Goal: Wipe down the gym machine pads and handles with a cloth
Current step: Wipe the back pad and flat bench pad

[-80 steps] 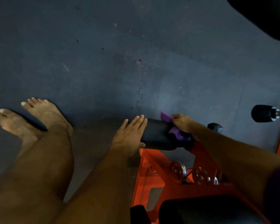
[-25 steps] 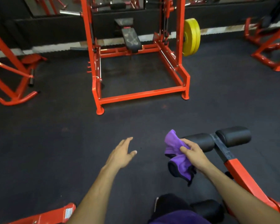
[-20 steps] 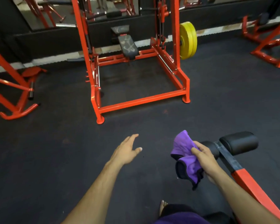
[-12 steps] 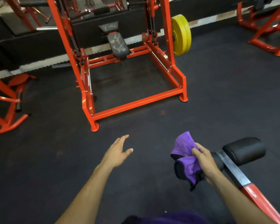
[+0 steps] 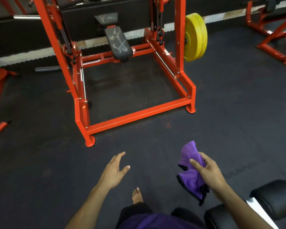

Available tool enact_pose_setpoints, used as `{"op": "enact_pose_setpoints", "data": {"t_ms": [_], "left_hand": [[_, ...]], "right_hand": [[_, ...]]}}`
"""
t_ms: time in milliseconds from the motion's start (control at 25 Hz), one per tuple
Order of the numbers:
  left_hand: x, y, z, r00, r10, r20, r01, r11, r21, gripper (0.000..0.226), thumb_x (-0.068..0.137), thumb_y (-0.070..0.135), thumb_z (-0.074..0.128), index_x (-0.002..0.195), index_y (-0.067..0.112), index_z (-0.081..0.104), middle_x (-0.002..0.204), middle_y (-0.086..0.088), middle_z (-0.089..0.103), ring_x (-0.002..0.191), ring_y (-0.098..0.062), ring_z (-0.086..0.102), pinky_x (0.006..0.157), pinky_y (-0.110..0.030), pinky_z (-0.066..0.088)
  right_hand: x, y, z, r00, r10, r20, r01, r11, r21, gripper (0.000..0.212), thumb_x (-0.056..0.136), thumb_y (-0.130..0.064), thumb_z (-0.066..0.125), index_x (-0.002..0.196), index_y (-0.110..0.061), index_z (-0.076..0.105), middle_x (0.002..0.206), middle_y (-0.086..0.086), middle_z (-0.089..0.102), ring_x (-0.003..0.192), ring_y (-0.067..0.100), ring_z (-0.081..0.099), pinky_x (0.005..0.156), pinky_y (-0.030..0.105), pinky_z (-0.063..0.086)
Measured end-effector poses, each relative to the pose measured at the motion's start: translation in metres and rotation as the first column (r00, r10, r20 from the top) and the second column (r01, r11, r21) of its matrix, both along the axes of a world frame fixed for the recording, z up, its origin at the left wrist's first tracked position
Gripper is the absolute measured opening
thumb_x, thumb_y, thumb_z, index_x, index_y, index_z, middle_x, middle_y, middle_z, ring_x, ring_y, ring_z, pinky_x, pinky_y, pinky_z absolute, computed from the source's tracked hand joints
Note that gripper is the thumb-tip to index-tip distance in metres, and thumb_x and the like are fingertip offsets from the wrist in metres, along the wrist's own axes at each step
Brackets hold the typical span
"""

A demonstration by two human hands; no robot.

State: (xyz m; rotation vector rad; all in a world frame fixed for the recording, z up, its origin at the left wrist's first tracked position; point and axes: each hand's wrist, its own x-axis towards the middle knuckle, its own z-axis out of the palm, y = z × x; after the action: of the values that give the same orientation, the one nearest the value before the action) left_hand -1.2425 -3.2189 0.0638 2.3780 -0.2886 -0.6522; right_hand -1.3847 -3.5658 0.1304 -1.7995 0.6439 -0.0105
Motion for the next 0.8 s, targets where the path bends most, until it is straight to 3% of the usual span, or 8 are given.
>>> {"op": "enact_pose_setpoints", "data": {"t_ms": [120, 320, 520, 800], "left_hand": [[0.081, -0.037, 0.006, 0.988, -0.151, 0.0, 0.151, 0.988, 0.036, 0.065, 0.098, 0.038, 0.067, 0.155, 0.032, 0.037, 0.156, 0.005, 0.042, 0.144, -0.015, 0.044, 0.115, -0.035, 0.039], [0.194, -0.13, 0.018, 0.962, -0.265, 0.072, 0.264, 0.964, 0.026, 0.068, 0.096, 0.042, 0.067, 0.156, 0.034, 0.035, 0.158, 0.006, 0.041, 0.143, -0.015, 0.045, 0.115, -0.04, 0.04], [0.264, -0.243, 0.018, 0.936, -0.352, 0.033, 0.349, 0.935, 0.06, 0.069, 0.097, 0.04, 0.067, 0.157, 0.03, 0.034, 0.16, 0.005, 0.039, 0.145, -0.016, 0.042, 0.118, -0.037, 0.037], [0.358, -0.416, 0.021, 0.889, -0.456, 0.053, 0.451, 0.889, 0.077, 0.068, 0.097, 0.036, 0.069, 0.156, 0.028, 0.038, 0.158, 0.002, 0.042, 0.145, -0.018, 0.042, 0.117, -0.031, 0.032]], "right_hand": [[0.042, -0.008, 0.011, 1.0, -0.001, 0.01, 0.002, 0.998, -0.06, 0.016, 0.098, -0.022, 0.065, 0.109, -0.034, 0.067, 0.098, -0.016, 0.073, 0.09, 0.002, 0.067, 0.078, 0.019, 0.051], [0.083, -0.049, -0.001, 0.992, -0.121, 0.024, 0.122, 0.991, -0.056, 0.017, 0.096, -0.017, 0.066, 0.104, -0.032, 0.066, 0.09, -0.018, 0.072, 0.084, 0.001, 0.067, 0.071, 0.012, 0.049], [0.143, -0.128, -0.032, 0.951, -0.309, 0.015, 0.309, 0.951, 0.019, 0.012, 0.095, -0.013, 0.067, 0.1, -0.024, 0.067, 0.087, -0.012, 0.073, 0.082, 0.009, 0.068, 0.07, 0.013, 0.049], [0.242, -0.285, -0.03, 0.962, -0.274, 0.012, 0.274, 0.96, -0.065, 0.011, 0.095, -0.017, 0.068, 0.103, -0.025, 0.066, 0.092, -0.012, 0.07, 0.085, 0.009, 0.064, 0.076, 0.016, 0.047]]}}
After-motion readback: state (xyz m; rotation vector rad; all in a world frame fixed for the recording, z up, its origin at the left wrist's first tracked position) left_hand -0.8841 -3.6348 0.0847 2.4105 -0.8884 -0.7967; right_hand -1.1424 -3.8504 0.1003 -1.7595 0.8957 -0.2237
